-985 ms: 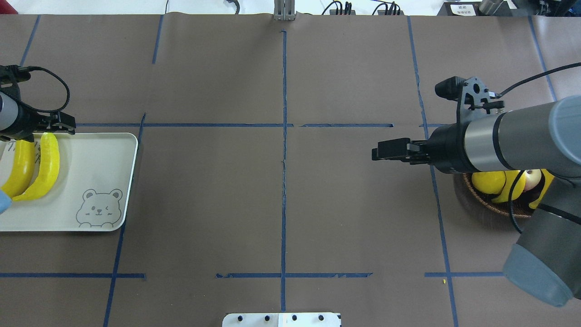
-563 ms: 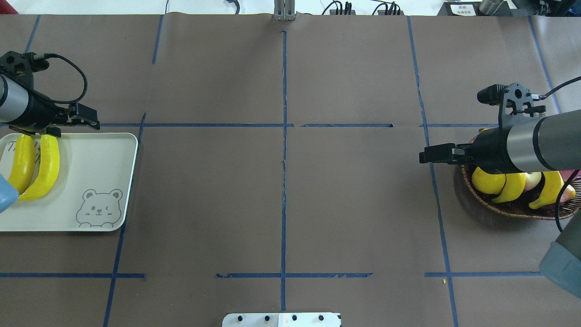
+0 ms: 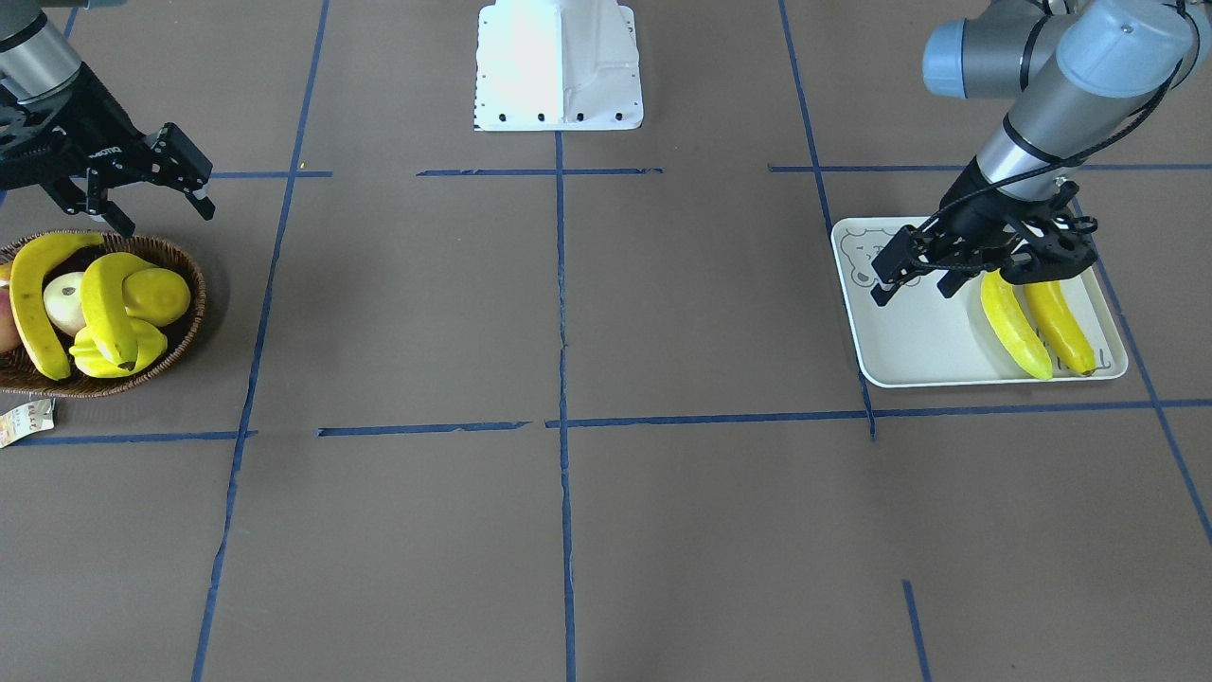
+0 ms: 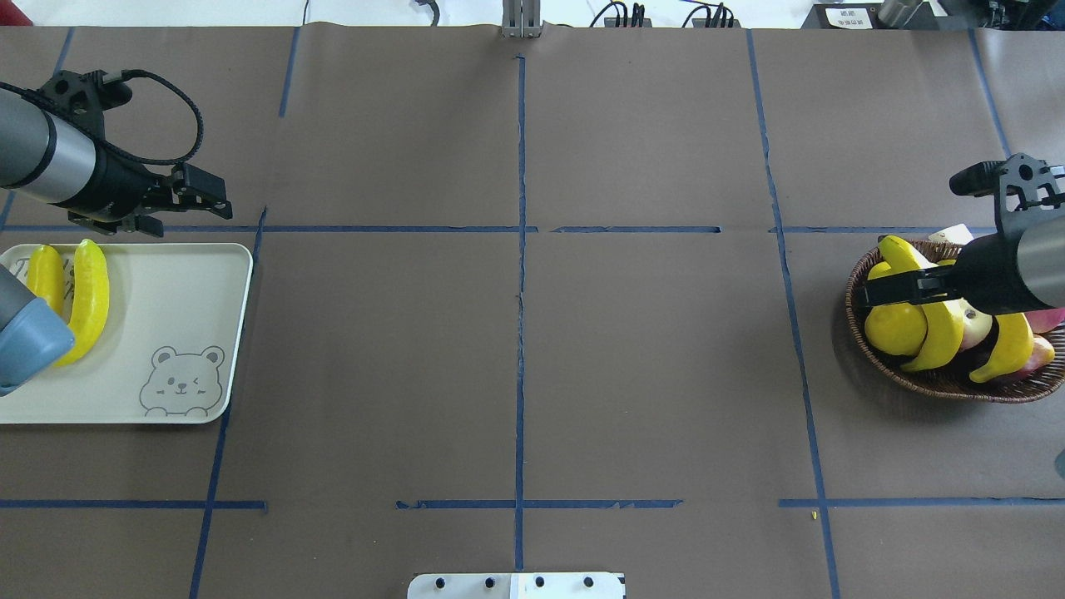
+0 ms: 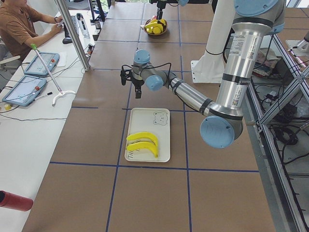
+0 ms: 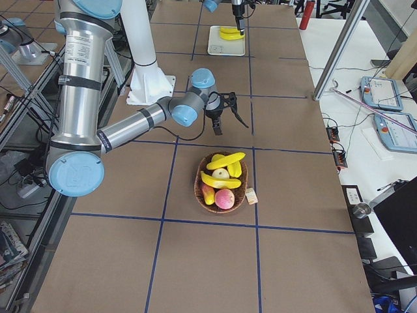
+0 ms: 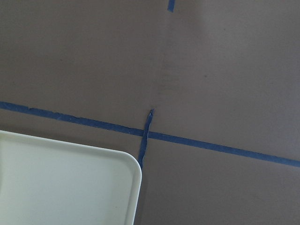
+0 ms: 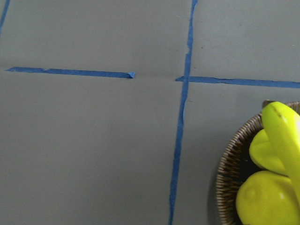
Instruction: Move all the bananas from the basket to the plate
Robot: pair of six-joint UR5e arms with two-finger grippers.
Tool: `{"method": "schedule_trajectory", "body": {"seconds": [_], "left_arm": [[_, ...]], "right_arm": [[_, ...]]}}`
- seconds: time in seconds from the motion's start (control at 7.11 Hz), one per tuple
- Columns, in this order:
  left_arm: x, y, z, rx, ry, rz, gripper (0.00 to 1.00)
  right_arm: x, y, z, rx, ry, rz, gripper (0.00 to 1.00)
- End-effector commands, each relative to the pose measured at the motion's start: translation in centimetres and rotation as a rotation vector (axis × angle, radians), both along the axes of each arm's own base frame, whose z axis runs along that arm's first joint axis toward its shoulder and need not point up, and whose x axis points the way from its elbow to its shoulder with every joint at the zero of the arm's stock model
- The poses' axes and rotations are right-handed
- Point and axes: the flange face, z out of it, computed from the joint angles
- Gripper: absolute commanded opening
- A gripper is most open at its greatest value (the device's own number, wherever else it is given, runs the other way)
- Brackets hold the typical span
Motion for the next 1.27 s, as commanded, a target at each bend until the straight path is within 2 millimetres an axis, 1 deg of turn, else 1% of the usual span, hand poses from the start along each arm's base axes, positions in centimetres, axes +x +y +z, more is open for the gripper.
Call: {"method": "schedule_trajectory", "body": {"seconds": [0.0,0.14,0.28,0.42,0.56,0.7,0.84,0.99,1.13], "left_arm": [[0.8,0.0,-0.6,-0.001,0.008,0.005,1.00],[0.9,-0.1,-0.7,-0.010,0.012,-0.005,1.00],[1.2,-0.1,-0.7,-0.011,0.010,-0.002,1.00],[2.0,0.1,-1.1,-0.007,0.014,0.010,1.00],[2.1,0.1,-1.3,-0.005,0.016,0.011,1.00],[2.1,0.1,-1.3,-0.002,0.016,0.011,1.00],[2.1,0.1,-1.5,0.000,0.017,0.011,1.00],[2.1,0.2,-1.7,0.002,0.021,0.011,1.00],[2.0,0.3,-1.9,-0.005,0.026,0.004,1.00]], "right_arm": [[3.4,-1.0,2.4,0.077,0.040,-0.057,0.99],[5.0,-1.5,3.3,0.083,0.033,-0.078,0.99],[6.0,-2.3,5.2,0.104,0.044,-0.108,0.99],[5.7,-2.6,7.0,0.113,0.033,-0.124,0.99],[5.3,-2.6,9.2,0.120,-0.021,-0.161,0.99],[4.7,-3.2,11.6,0.133,-0.039,-0.170,0.99],[4.6,-3.4,14.4,0.134,-0.040,-0.177,0.99],[4.5,-3.1,16.4,0.131,-0.062,-0.193,0.99],[4.4,-3.1,16.5,0.127,-0.066,-0.195,0.99]]}}
